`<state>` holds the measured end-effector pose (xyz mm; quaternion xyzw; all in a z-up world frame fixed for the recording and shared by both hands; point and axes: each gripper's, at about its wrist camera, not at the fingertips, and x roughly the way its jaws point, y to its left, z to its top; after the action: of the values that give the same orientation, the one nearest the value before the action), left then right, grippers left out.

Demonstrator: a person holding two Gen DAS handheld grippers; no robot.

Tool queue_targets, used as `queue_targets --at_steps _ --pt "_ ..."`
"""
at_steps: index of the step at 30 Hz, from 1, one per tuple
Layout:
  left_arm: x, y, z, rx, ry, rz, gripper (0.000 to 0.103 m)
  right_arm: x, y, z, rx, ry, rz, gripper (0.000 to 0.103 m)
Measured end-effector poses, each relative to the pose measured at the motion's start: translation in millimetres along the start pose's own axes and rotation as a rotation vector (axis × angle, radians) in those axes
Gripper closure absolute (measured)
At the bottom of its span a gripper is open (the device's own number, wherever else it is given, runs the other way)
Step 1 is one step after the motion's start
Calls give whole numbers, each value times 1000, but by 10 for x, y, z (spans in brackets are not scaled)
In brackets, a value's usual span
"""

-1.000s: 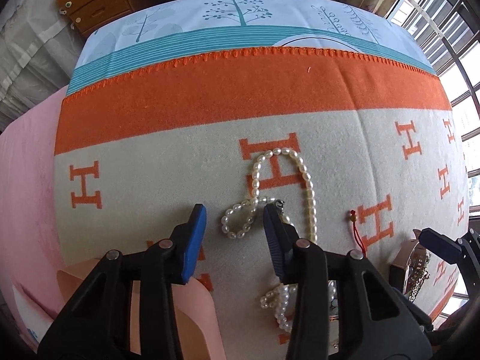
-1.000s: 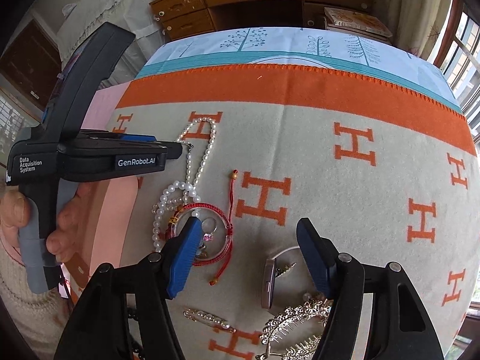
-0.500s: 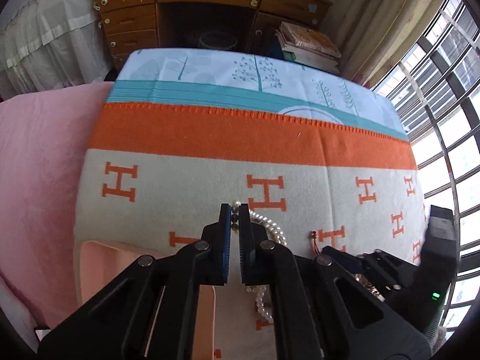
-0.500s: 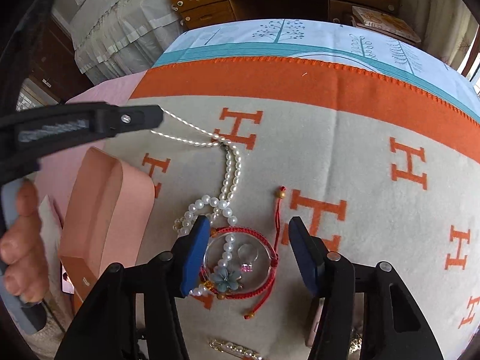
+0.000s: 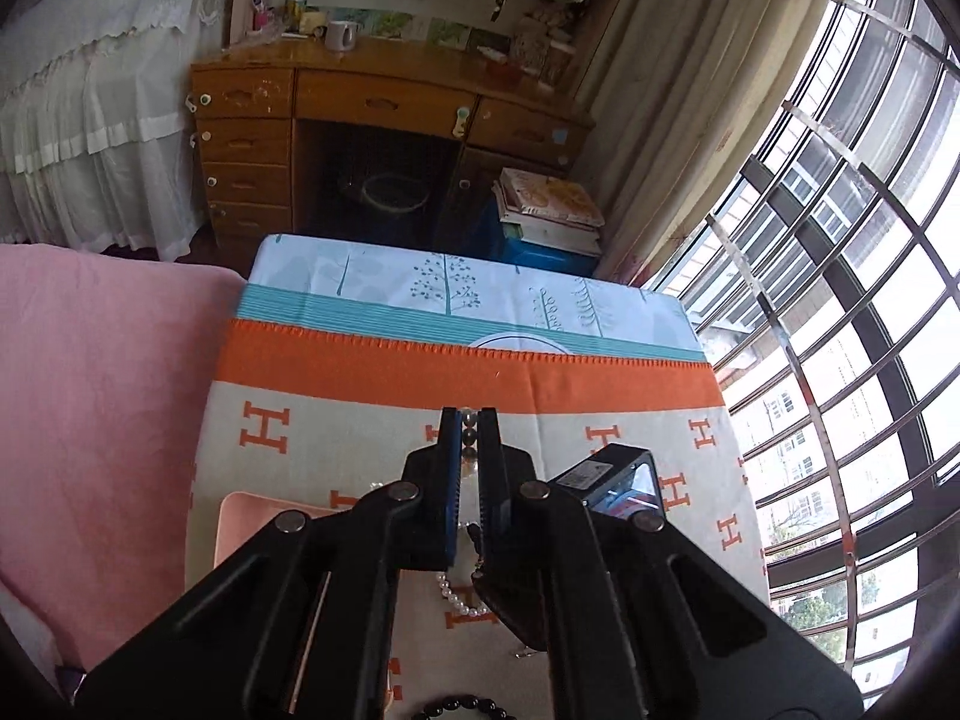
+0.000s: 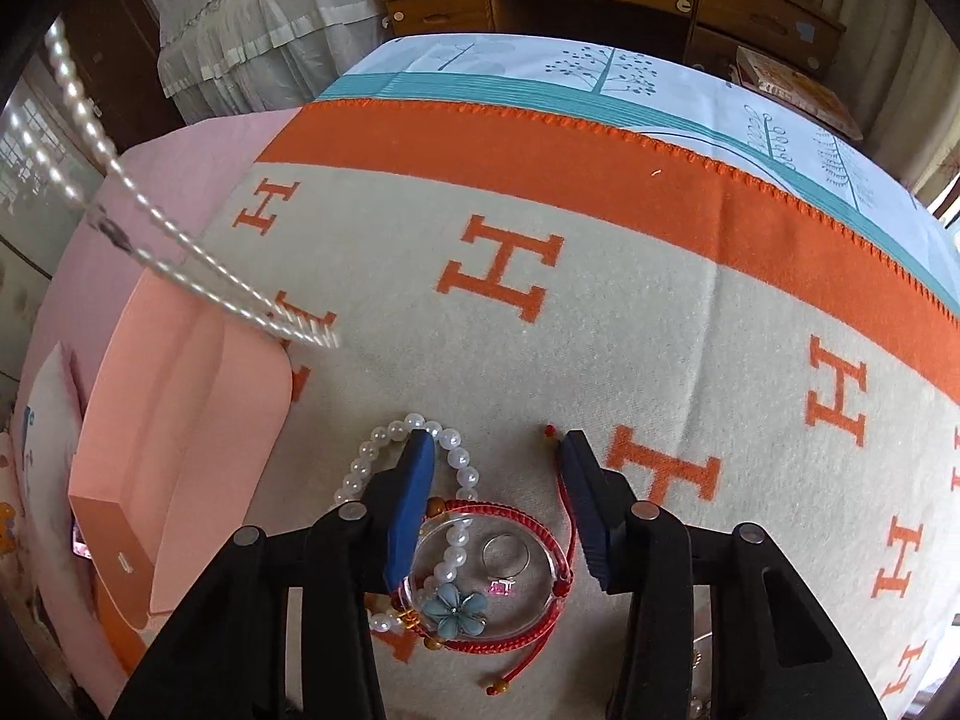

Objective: Organize jewelry
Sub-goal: 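Carry the pearl necklace into the pink box while the right grasps more pearls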

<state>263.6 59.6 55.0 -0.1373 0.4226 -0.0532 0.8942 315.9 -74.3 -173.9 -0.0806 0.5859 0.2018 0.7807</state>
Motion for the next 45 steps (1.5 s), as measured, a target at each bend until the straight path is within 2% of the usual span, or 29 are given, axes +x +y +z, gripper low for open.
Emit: queue_targets --at_steps 2,4,6,11,14,17,19,20,21,25,27,28,36,45 --pt "-152 -32 17 -1 -22 6 100 -15 3 -21 13 5 22 90" --pt "-296 -36 26 -5 -42 12 100 -50 -32 -38 42 3 30 91" --pt "-450 -24 31 -14 -55 18 100 -143 -94 -64 77 -14 56 103" --pt "-771 28 -9 -16 -80 42 100 -547 -196 -111 139 -98 121 103" --pt "-931 65 -65 -10 -92 56 100 -763 -131 -99 96 -138 121 103" --pt "-1066 105 -132 -10 -94 76 100 -756 -112 -68 89 -105 115 100" --pt "-1130 163 -191 -17 -89 92 100 -661 -111 -36 96 -64 121 83" --pt "-1151 198 -225 -22 -84 101 100 -604 -117 -23 101 -52 115 62" --pt "-1170 235 -259 -28 -77 107 100 -559 -125 -23 105 -53 95 52" --pt "-1194 410 -430 -52 -50 129 100 -297 -125 -20 78 -20 43 54" --pt "-1180 515 -519 -66 -31 135 100 -180 -83 4 43 -1 14 68" --pt "-1177 569 -565 -75 -22 137 100 -138 -58 14 25 9 2 70" --pt "-988 900 -820 -124 42 146 100 75 192 46 -127 57 -37 73" --pt "-745 932 -929 -110 102 136 100 146 414 135 -247 67 -81 73"
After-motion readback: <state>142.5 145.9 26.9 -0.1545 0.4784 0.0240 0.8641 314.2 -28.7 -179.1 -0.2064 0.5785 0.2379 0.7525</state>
